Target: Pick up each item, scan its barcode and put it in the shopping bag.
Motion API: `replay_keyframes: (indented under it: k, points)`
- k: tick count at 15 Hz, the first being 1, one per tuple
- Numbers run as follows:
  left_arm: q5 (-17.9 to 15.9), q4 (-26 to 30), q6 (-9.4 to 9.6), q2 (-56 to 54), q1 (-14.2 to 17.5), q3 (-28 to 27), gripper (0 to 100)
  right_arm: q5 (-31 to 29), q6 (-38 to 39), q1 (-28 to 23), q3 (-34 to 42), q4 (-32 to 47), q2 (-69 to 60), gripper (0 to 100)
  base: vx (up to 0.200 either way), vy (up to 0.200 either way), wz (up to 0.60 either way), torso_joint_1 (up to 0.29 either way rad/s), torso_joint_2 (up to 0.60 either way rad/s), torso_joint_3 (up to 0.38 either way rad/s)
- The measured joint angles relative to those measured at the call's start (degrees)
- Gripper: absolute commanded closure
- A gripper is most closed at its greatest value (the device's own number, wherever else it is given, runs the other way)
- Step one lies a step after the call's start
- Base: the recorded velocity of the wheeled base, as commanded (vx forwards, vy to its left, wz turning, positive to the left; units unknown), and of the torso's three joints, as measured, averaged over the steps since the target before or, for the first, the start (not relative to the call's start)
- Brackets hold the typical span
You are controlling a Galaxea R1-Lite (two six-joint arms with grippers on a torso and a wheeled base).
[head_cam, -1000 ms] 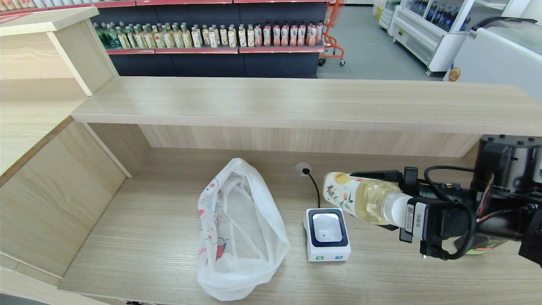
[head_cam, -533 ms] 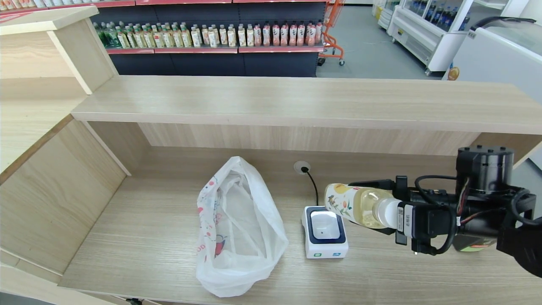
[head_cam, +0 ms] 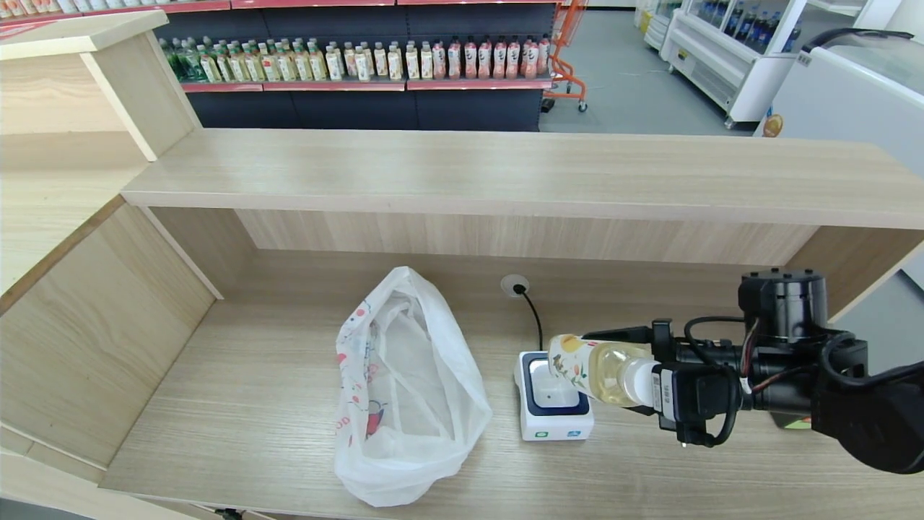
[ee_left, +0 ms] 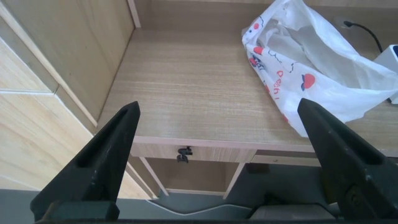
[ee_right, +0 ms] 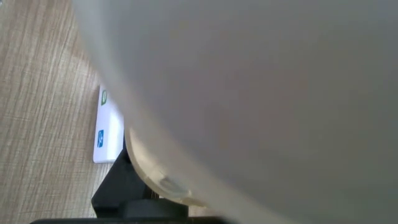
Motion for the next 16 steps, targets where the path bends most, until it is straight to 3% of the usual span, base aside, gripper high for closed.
replay_keyframes:
  k: [9, 16]
  points:
    - [0.02, 0.0, 0.09, 0.0, 0.0, 0.0, 0, -1.17, -5.28, 0.11, 0.0, -0.22, 0.85, 100, 0.0, 0.0, 0.0, 0.0, 0.0, 0.0]
    - [0.0, 0.0, 0.09, 0.0, 0.0, 0.0, 0, -2.3, -7.2, 1.27, 0.22, -7.12, 3.99, 100, 0.0, 0.0, 0.0, 0.0, 0.0, 0.0]
